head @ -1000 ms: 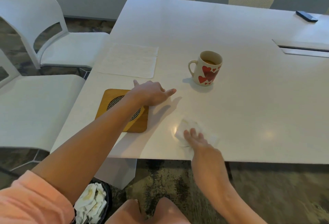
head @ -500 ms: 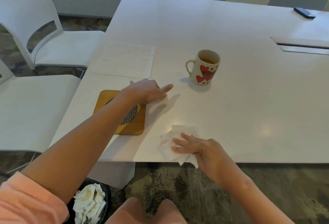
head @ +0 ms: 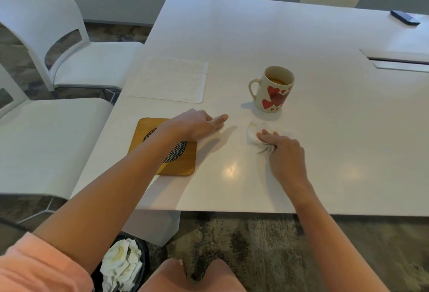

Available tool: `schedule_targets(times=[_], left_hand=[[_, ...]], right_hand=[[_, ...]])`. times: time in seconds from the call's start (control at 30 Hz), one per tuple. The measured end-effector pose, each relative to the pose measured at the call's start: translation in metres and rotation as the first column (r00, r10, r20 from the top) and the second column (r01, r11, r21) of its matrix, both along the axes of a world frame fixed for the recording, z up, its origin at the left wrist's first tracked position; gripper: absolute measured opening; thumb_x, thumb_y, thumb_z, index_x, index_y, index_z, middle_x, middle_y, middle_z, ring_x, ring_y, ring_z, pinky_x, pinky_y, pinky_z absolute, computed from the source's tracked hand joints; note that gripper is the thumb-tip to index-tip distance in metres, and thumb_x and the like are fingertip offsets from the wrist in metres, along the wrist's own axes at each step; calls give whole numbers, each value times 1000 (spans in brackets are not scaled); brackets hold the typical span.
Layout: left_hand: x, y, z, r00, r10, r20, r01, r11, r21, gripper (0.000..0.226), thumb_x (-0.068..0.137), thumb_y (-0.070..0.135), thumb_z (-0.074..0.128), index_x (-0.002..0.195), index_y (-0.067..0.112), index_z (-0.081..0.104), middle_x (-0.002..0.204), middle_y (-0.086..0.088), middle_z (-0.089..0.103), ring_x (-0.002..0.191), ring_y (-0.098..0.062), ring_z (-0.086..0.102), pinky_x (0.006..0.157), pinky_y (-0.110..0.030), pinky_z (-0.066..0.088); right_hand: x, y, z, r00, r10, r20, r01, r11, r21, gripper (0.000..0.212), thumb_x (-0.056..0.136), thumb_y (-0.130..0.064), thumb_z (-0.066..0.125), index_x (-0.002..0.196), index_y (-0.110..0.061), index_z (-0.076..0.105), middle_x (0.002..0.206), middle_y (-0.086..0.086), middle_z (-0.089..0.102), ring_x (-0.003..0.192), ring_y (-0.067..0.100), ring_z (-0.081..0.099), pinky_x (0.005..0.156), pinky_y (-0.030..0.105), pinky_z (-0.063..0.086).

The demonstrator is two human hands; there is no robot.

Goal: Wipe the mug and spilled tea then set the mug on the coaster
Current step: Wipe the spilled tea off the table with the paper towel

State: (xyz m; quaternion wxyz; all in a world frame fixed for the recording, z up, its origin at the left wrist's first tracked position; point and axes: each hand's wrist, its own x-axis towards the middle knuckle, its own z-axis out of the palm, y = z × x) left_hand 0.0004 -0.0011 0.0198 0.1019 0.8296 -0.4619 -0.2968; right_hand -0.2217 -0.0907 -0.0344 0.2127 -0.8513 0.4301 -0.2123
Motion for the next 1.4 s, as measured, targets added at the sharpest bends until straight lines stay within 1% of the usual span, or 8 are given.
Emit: schedule_targets(times=[0.27, 0.57, 0.8, 0.97, 1.1, 1.17, 1.27, 1.4], left_hand=[[-3, -1, 1, 997, -5, 77, 5, 1000, 5, 78, 91, 77, 24, 134, 25, 63, 141, -19, 55, 131, -34, 49, 110, -42, 37], [-2, -4, -5, 971, -111, 214, 98, 993, 67, 80, 93, 74, 10, 137, 29, 60, 148, -10, 52, 145, -30, 32, 120, -58, -7], [-2, -4, -9, 968, -122, 220, 111, 992, 62, 79, 92, 75, 8, 140, 34, 56, 150, -8, 50, 149, -29, 27, 116, -61, -16], [-5, -2, -6, 974, -108, 199, 100, 994, 50, 77, 94, 73, 10, 142, 33, 54, 150, -6, 50, 149, -28, 27, 116, -60, -19], [-10, 2, -3, 978, -91, 187, 84, 996, 42, 78, 96, 71, 10, 148, 26, 46, 153, -5, 47, 150, -27, 24, 115, -59, -20], [-12, 3, -3, 979, -95, 179, 89, 995, 41, 77, 96, 70, 9, 150, 26, 43, 154, -3, 45, 151, -26, 24, 115, -59, -22], [-12, 5, -2, 980, -92, 175, 89, 996, 24, 78, 95, 72, 8, 145, 30, 51, 150, -4, 51, 149, -27, 27, 114, -59, -24], [-17, 1, 5, 974, -92, 206, 101, 994, -32, 80, 96, 70, 9, 124, 26, 70, 139, -12, 60, 146, -26, 34, 114, -58, -25]], right_hand=[[21, 58, 1, 976, 192, -100, -194, 981, -3, 56, 94, 9, 47, 136, -26, 60, 147, -4, 50, 138, 15, 46, 113, 30, 34], [10, 85, 1, 967, 246, -67, -245, 969, 29, 59, 93, 12, 49, 137, -26, 58, 149, -5, 48, 141, 13, 41, 117, 29, 30], [-2, 107, 9, 955, 280, -98, -280, 960, 9, 58, 93, 11, 47, 136, -24, 59, 147, -5, 51, 138, 14, 46, 115, 30, 34], [-9, 142, 21, 953, 244, -180, -262, 961, -83, 39, 96, -4, 50, 124, -22, 69, 120, 0, 72, 92, 17, 73, 80, 32, 60], [-15, 147, 39, 972, 235, 1, -230, 951, 205, 36, 95, -7, 48, 112, -23, 76, 97, -6, 77, 46, 3, 54, 50, 13, 48], [-16, 138, 40, 974, 115, 197, -199, 852, 485, 35, 94, -5, 51, 111, -21, 77, 80, -7, 76, 42, 1, 50, 45, 9, 37], [-15, 117, 40, 888, -222, 403, -227, 550, 804, 32, 96, -1, 51, 107, -17, 76, 93, -2, 77, 73, 7, 66, 60, 18, 49], [-20, 98, 43, 603, -674, 426, -516, 78, 853, 23, 86, 10, 54, 99, 0, 71, 95, 16, 75, 76, 20, 75, 64, 26, 62]])
